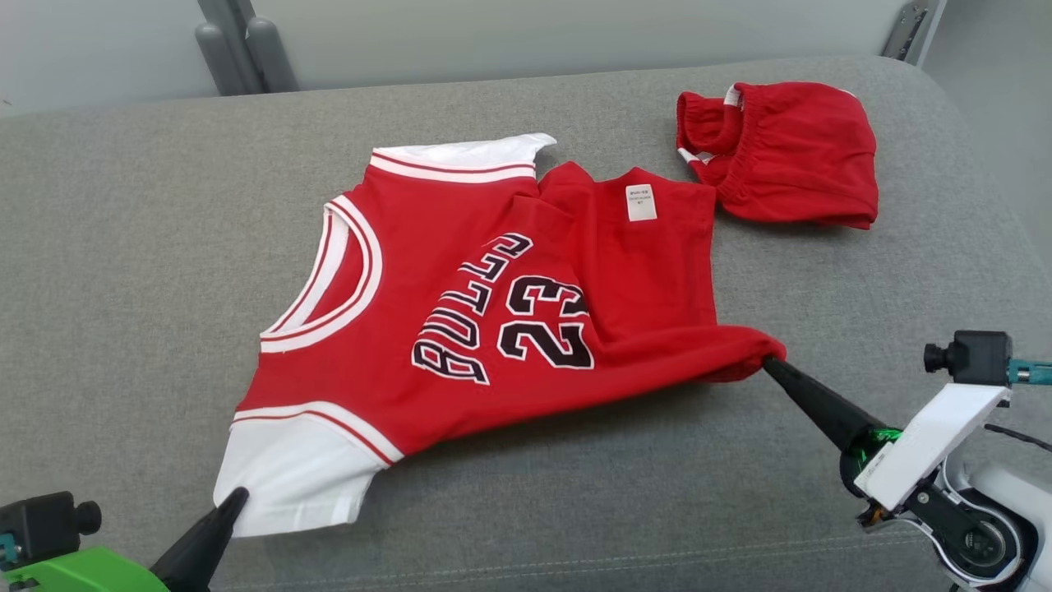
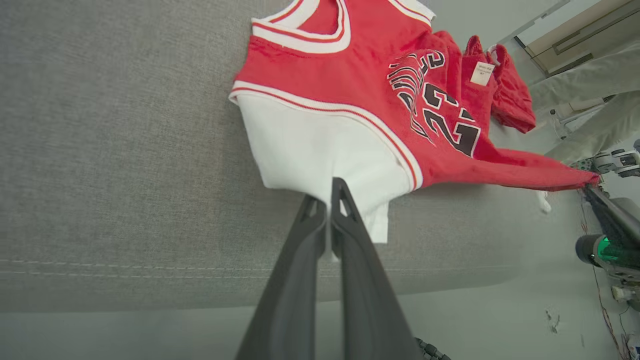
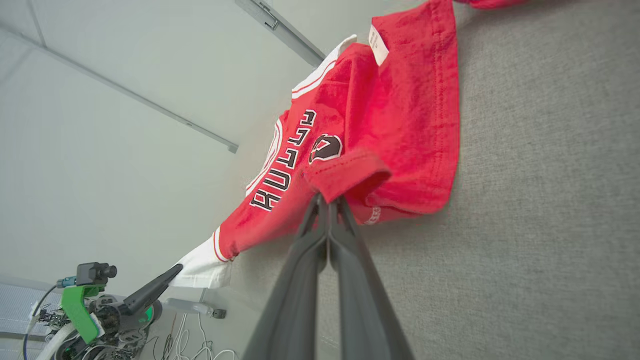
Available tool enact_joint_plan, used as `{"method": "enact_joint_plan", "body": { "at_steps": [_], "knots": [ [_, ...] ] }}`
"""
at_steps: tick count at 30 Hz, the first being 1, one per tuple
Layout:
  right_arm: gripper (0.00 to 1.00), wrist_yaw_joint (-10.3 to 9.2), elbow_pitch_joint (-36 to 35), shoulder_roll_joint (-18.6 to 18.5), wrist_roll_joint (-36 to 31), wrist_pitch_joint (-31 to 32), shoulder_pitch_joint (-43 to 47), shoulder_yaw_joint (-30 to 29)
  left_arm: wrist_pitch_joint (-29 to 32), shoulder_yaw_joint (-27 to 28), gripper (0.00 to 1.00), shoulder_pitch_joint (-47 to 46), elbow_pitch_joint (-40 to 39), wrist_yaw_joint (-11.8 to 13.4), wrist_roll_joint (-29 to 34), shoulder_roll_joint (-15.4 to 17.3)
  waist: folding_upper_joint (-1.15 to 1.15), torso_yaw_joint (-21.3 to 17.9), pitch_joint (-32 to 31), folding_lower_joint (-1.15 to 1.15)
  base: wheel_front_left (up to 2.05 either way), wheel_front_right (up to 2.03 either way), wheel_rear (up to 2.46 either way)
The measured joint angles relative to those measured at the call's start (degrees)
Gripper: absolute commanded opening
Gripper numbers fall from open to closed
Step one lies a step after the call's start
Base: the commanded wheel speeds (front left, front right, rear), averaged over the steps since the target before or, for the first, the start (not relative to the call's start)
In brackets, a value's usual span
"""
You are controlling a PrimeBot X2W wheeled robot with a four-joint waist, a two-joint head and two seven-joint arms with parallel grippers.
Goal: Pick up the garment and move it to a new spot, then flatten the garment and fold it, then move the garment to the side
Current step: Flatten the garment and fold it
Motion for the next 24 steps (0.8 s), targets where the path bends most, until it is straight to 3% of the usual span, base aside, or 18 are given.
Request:
{"method": "enact_joint_plan", "body": {
  "at_steps": [3,8,17,24],
  "knots": [
    [0.0,0.0,-1.58,-1.33,1.58,-0.07,0.08,-0.88,0.6,0.44,0.0,0.24,-1.47,-0.07,-0.53,0.07,0.0,-0.06,0.02,0.0,0.0,0.0,0.0],
    [0.0,-0.01,0.04,-3.86,1.56,4.32,2.75,3.21,2.3,-1.15,0.0,1.15,-0.94,0.21,-0.73,-0.38,0.0,-0.3,0.12,0.0,0.0,0.0,0.0],
    [0.0,0.0,-2.52,0.44,-0.01,7.14,0.6,4.89,-1.13,2.76,0.0,-2.73,-2.7,0.26,-5.11,-4.86,0.0,-0.97,0.98,0.0,0.0,0.0,0.0],
    [0.0,0.0,-0.32,3.43,-0.07,6.46,-1.39,3.25,-2.15,4.09,0.0,-7.64,-1.51,0.26,-10.16,-7.82,0.0,-1.94,2.31,0.0,0.0,0.0,0.0]
  ]
}}
